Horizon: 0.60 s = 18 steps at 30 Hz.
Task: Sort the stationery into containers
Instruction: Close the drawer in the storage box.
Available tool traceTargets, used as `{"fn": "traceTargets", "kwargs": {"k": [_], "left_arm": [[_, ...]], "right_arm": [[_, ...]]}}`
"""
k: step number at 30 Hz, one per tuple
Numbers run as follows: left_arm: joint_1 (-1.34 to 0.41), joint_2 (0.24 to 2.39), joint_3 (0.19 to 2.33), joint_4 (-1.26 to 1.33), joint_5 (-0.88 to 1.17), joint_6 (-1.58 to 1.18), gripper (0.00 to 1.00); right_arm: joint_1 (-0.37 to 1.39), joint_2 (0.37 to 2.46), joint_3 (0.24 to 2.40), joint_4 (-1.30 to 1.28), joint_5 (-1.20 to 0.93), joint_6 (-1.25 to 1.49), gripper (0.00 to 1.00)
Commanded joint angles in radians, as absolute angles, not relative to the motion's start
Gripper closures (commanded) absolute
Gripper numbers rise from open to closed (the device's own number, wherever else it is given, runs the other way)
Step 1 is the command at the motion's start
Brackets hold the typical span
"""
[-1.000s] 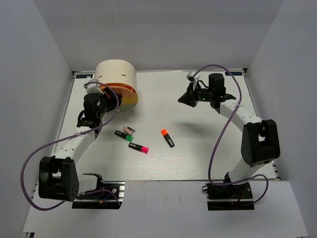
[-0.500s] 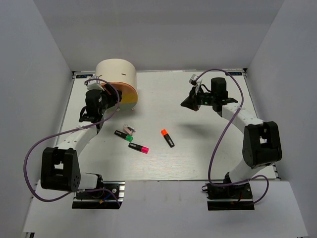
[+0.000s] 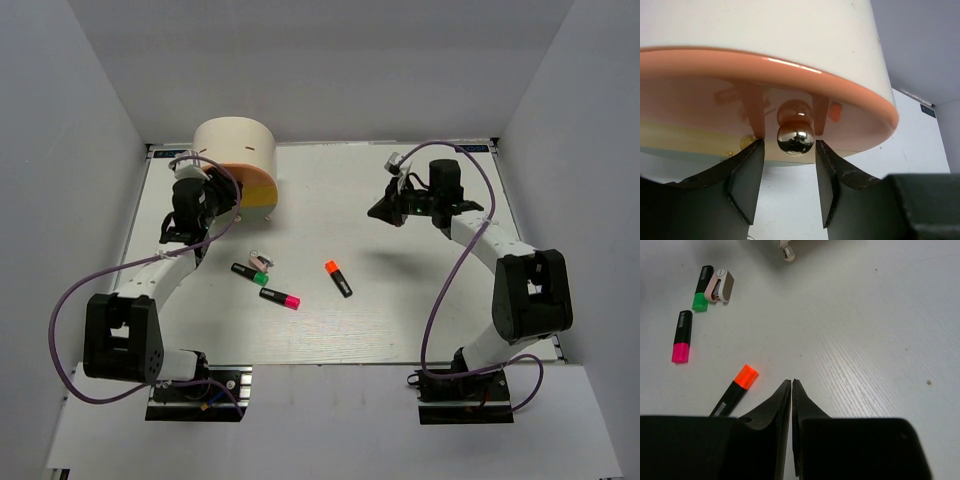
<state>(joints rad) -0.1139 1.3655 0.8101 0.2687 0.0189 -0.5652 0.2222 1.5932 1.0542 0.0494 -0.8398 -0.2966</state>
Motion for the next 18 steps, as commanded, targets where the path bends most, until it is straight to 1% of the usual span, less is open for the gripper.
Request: {"fn": "traceTargets", "kwargs": {"k": [1,2,4,8,10,13,18], "left_arm": [[-0.117,1.293,0.799,0.318,0.026,-0.597,0.45],[-0.117,1.293,0.789,0.328,0.026,-0.609,0.45],[-0.117,1.284,0.788,0.328,0.015,-0.609,0.41],[-0.117,1.293,0.798,0.305,0.015,-0.609,0.38],[-0.117,1.293,0.798,0.272,0.051,-0.6,0.34],[-0.117,1.26,0.764,0.244,0.081,-0.578,0.32],[-0.117,1.195,0.669,0.233,0.069,-0.588,0.32]], "right_arm": [[0.215,1.552,1.034,0.046,-0.845,-0.311,0.9],[0.216,1.551,1.028,0.045,-0.845,-0.313,0.9],[0.216,1.551,1.025,0.044,-0.847,-0.316,0.9],[0.216,1.551,1.025,0.043,-0.848,-0.318,0.9],[0.216,1.543,1.025,0.041,-0.847,-0.321,0.9],[0.212,1.539,1.019,0.041,-0.841,-0.324,0.9],[0.213,1.529,0.993,0.041,-0.841,-0.328,0.89]]}}
